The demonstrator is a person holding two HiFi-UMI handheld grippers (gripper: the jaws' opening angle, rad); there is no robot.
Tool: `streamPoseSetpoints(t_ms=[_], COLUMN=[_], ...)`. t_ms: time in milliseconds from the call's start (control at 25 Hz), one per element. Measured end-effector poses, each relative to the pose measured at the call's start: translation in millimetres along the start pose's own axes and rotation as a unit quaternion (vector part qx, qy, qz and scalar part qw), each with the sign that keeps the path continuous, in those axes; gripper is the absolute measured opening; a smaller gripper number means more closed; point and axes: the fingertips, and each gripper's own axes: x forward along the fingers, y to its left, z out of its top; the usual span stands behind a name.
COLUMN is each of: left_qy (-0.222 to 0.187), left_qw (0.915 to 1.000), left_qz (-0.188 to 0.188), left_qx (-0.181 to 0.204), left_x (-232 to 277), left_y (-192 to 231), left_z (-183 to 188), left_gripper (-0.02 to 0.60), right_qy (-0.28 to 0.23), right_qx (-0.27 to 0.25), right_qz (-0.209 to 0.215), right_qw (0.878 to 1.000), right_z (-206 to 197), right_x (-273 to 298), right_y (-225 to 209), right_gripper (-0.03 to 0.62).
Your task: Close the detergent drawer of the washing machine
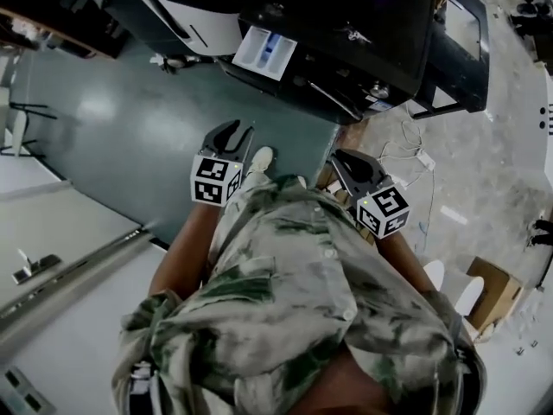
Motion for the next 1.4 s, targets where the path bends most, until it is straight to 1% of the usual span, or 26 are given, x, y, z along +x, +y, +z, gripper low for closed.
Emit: streamPoseSetpoints(t_ms=[120,240,400,600,880,1120,1400], left_qy=[0.01,0.016,0.021,0.034,0.041,0.051,0.055], left_qw=[0.9998,0.9996,0.9992,0.9984,0.9979,0.9968,0.9967], left_qz=[-0.011,-0.019,-0.028,-0.038,-0.038,-0.043,-0.028], left_qx=[0.009,0.014,0.016,0.023,0.035,0.044,0.053], left_x=[21,42,67,89,114,130,149], left_y=[20,39,63,82,105,115,125], left_z=[3,6,9,3,6,0,1], left_gripper=[0.129,0.133,0.135,0.138,0.144,0.155,0.161], right_qy=[-0.01,-0.009,-0.013,-0.008,0.002,0.006,0.01], right_qx=[0.02,0.03,0.035,0.052,0.057,0.061,0.071], right_qz=[-0.029,-0.05,-0.075,-0.095,-0.12,-0.143,-0.166], right_qw=[0.999,0.998,0.996,0.994,0.991,0.988,0.984], right_z=[14,26,40,44,49,50,48], right_x=[8,17,32,49,66,70,65], right_y=[-9,-16,-22,-21,-24,-26,-31], right_gripper=[0.061,0.061,0.061,0.06,0.061,0.06,0.06])
